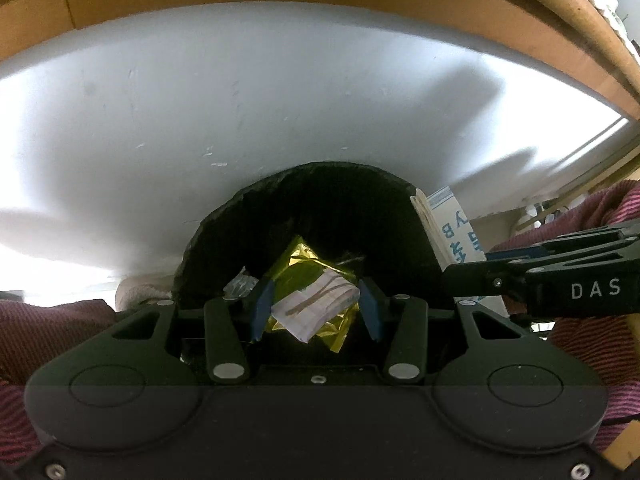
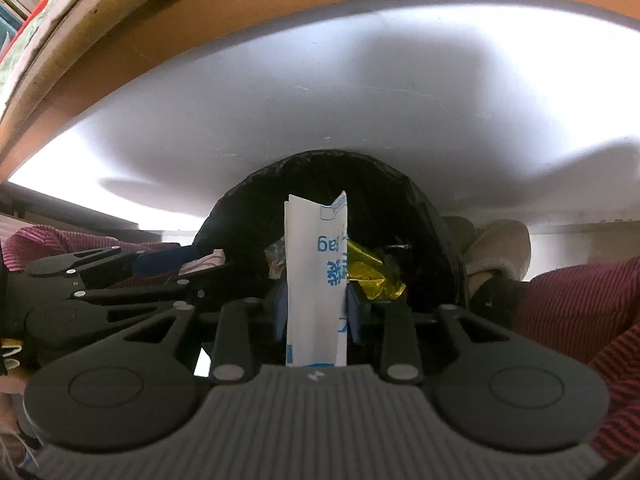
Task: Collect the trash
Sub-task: 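Lower both held items into the bin and open both tools, then raise both open tools back over the candies on the bed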
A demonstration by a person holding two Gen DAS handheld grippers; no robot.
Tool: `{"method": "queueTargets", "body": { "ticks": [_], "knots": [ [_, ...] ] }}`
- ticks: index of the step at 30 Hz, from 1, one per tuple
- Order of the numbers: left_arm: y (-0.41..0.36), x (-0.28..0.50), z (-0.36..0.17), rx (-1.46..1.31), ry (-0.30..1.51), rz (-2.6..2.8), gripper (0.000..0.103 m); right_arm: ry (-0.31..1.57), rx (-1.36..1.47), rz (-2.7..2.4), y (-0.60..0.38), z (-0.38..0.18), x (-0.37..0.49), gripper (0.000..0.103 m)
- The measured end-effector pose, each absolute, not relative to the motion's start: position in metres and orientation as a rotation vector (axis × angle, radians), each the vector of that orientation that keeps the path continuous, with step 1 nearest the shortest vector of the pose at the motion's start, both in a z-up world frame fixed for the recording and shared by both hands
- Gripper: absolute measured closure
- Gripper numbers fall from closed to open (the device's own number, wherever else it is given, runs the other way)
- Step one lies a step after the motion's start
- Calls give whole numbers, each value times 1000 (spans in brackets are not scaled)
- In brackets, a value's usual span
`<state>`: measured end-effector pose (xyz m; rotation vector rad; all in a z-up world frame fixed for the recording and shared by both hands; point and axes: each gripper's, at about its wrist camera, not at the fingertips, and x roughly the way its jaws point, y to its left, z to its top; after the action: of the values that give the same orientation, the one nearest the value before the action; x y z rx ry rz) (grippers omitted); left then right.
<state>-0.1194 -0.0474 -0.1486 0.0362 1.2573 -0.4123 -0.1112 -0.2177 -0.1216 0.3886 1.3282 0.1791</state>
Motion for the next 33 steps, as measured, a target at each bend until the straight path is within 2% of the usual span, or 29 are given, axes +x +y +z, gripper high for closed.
{"method": "queueTargets", "body": {
  "ticks": [6, 10, 14, 18, 20, 27, 33],
  "knots": [
    [-49, -119, -151, 40, 1268, -406, 59, 1325, 387, 177, -217, -122, -111, 63],
    [-49, -119, -151, 42, 1272, -397, 58, 1322, 388, 174, -217, -123, -112, 57],
    [-49, -117, -154, 33, 1290, -393, 46, 1321, 388, 175, -217, -123, -112, 52],
    [-48, -116, -155, 45, 1294, -379, 35, 1320, 387, 173, -216, -123, -112, 41],
    [-48, -116, -155, 46, 1298, -374, 30, 1320, 392, 171, -216, -123, -112, 40],
    [-49, -117, -153, 54, 1296, -374, 26, 1317, 397, 167, -218, -121, -112, 33],
    [-50, -119, -149, 55, 1286, -378, 26, 1311, 398, 166, -219, -119, -111, 32]
  ]
}}
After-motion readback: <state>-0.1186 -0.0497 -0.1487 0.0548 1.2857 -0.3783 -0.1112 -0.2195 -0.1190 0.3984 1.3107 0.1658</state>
